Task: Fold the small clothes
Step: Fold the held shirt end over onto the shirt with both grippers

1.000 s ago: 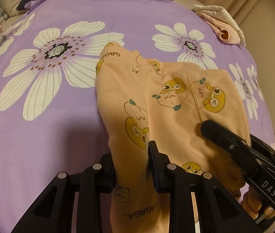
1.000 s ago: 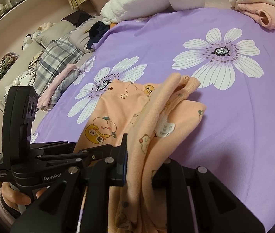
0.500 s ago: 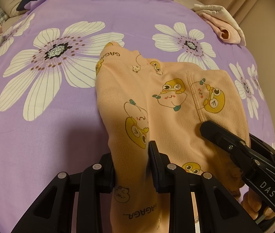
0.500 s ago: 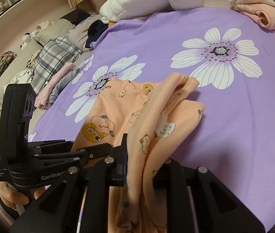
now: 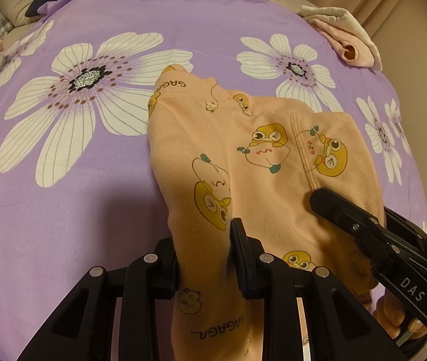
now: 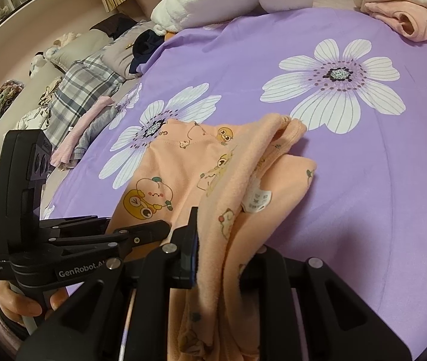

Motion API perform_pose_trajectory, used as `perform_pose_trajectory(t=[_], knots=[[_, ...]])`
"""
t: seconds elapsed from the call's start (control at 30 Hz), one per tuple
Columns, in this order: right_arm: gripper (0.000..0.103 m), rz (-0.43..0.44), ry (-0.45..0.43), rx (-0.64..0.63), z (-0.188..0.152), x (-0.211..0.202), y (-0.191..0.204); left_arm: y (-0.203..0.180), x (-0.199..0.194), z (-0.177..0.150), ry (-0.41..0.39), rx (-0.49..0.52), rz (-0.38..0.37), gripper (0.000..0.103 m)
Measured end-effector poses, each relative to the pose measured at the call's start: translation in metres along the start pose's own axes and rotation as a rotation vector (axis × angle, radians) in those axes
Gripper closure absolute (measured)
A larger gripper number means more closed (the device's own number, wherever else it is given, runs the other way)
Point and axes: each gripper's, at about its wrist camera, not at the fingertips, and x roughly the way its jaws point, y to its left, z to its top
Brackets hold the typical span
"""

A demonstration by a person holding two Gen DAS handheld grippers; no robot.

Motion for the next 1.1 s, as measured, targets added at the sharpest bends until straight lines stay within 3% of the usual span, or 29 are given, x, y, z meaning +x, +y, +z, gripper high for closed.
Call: perform_pose_trajectory(t=[1.1], knots=[[0.081, -0.041, 0.028, 0.020, -0.0034, 0.0050, -0.0064, 0.0011, 0.0007, -0.0003, 0.003, 0.006, 0.002, 0.077]])
